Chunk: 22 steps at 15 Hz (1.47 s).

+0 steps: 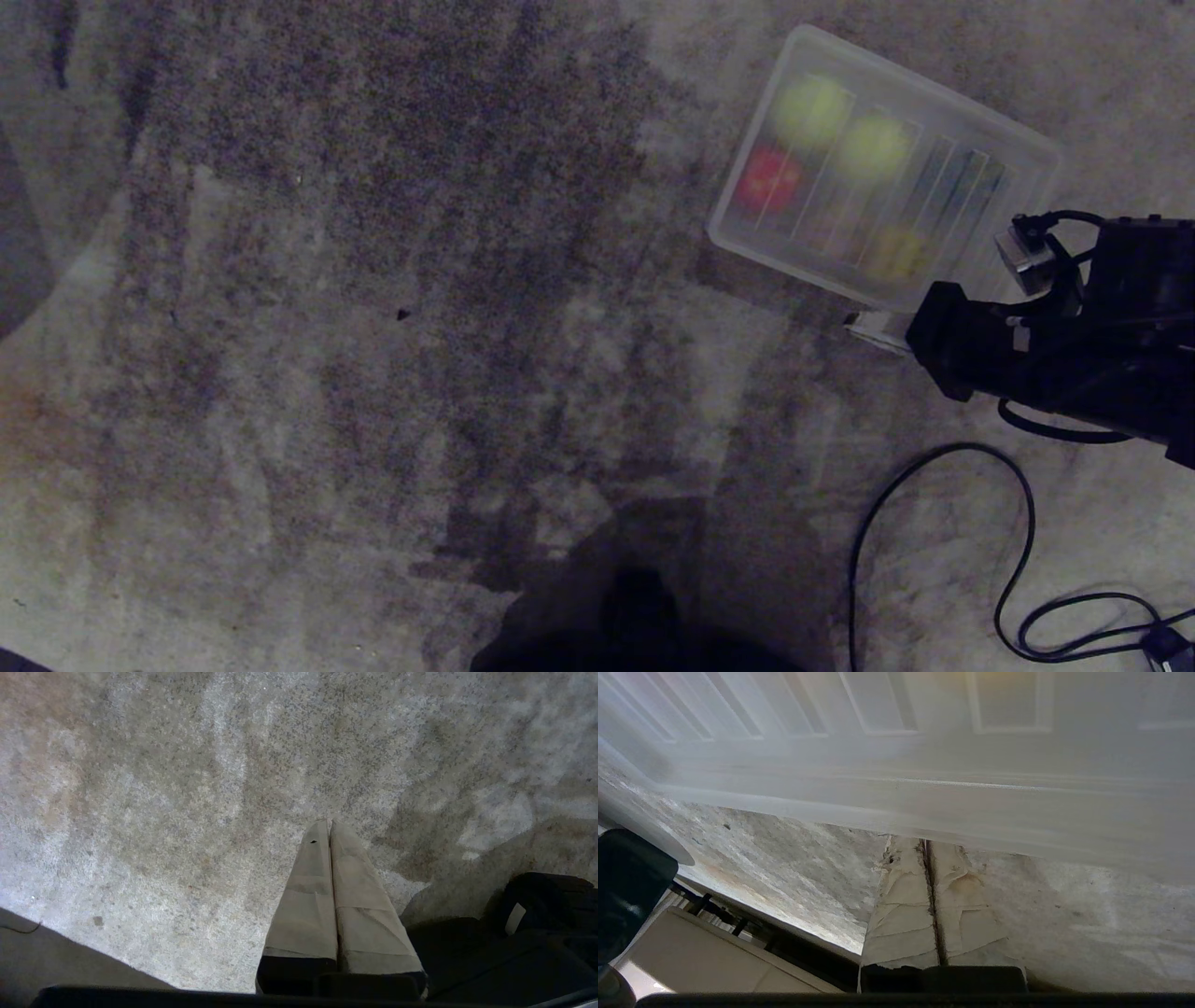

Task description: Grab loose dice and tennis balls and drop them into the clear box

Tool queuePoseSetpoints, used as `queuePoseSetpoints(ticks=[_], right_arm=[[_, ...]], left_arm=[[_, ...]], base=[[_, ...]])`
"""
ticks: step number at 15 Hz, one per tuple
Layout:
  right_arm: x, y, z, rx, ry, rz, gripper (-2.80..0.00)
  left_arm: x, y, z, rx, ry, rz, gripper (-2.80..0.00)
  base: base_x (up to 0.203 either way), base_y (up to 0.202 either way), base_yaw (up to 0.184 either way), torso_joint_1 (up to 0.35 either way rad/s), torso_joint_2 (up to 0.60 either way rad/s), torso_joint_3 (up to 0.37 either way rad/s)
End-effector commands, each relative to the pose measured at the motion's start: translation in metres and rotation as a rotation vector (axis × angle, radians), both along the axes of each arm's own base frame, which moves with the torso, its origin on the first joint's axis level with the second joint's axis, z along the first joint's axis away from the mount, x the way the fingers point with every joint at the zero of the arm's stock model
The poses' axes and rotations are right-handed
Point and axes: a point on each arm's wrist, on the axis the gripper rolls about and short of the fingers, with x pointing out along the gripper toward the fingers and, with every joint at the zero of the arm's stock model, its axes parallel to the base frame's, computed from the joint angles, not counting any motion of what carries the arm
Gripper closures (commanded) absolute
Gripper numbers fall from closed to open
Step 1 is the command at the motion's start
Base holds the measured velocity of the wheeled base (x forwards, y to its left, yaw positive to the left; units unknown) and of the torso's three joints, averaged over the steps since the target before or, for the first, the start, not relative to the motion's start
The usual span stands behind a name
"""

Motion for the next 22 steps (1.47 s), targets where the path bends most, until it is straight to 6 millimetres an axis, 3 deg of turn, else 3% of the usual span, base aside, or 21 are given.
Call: queuePoseSetpoints(ticks=[1,6,10,12,18,22], right_arm=[[-0.001,0.001,0.000,0.005,-0.001,0.004,0.00],[-0.016,0.005,0.008,0.011,-0.026,0.037,0.00],[-0.045,-0.003,0.013,0.008,-0.042,0.030,0.00],[-0.073,-0.013,0.012,-0.026,-0.044,0.018,0.00],[-0.179,-0.051,-0.019,-0.286,-0.105,-0.069,0.00],[-0.236,-0.058,-0.054,-0.410,-0.112,-0.091,0.00]], left_arm=[[0.000,0.000,0.000,-0.001,0.001,0.001,0.00],[0.000,0.000,0.000,-0.001,0.001,0.001,0.00],[0.000,0.000,0.000,-0.001,0.001,0.001,0.00],[0.000,0.000,0.000,-0.001,0.001,0.000,0.00],[0.000,0.000,0.000,-0.001,0.001,0.001,0.00],[0.000,0.000,0.000,-0.001,0.001,0.000,0.00]], base=[[0.000,0.000,0.000,0.000,0.00,0.000],[0.000,0.000,0.000,0.000,0.00,0.000],[0.000,0.000,0.000,0.000,0.00,0.000],[0.000,0.000,0.000,0.000,0.00,0.000],[0.000,0.000,0.000,0.000,0.00,0.000],[0.000,0.000,0.000,0.000,0.00,0.000]])
